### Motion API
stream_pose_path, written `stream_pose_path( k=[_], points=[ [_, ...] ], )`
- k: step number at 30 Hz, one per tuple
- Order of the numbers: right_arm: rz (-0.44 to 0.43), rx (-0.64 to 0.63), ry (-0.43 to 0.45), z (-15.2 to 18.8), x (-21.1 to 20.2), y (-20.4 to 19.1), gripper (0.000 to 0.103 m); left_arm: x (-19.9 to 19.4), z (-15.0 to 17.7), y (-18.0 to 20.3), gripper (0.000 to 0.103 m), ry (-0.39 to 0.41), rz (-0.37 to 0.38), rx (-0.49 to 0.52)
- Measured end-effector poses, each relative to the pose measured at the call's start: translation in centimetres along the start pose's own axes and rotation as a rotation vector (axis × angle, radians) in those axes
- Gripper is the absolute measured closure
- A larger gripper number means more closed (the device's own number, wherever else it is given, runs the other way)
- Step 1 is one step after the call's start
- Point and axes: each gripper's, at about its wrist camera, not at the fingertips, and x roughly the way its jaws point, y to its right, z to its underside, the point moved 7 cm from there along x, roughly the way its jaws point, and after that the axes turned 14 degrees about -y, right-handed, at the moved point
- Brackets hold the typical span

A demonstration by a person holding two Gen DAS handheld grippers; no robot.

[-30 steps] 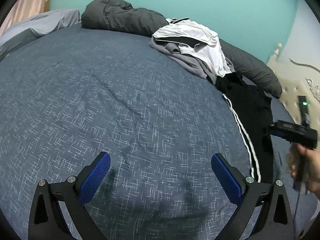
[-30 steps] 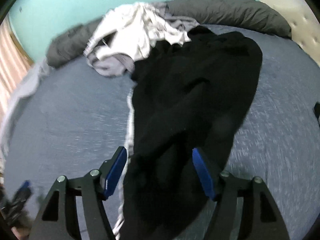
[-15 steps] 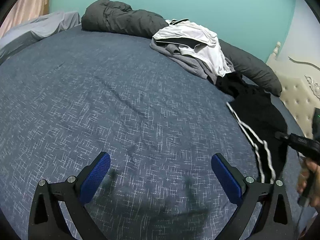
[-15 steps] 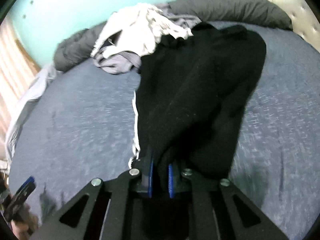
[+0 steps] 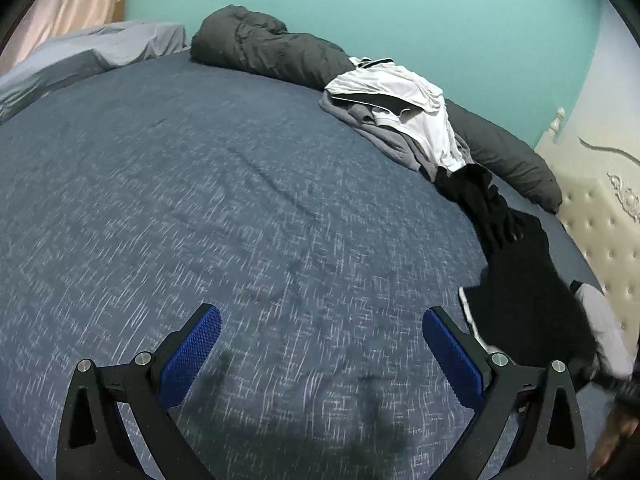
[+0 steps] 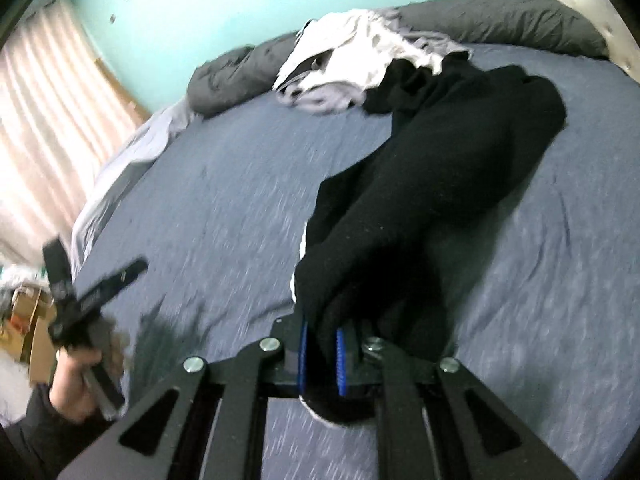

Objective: Fold clothes
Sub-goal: 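Drag the black sweatshirt out of the pile with the right tool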

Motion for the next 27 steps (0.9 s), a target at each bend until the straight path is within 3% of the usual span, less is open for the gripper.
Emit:
stream_pose_path(
  k=[4, 7, 16, 27],
  points=[
    [0.043, 0.039, -0.084, 2.5, 1.1, 1.5, 0.093, 0.2, -0.1, -0.3, 0.0, 0.005, -0.011, 0.007],
    [0.075, 0.095, -0.11, 2.5, 0.2, 3.4, 0.089, 0.8, -0.3, -0.5, 0.0, -0.006, -0.007, -0.002],
    [0.134, 0.173, -0.037, -3.0, -4.7, 6.1, 0.079, 2.3, -0.9, 0.7, 0.0, -0.018, 0.006, 0.021],
    [0.17, 0.248, -0.187, -2.1, -6.7, 8.5, 0.075, 3.0, -2.0, 0.9, 0.0, -0.016, 0.018, 0.009]
  ],
)
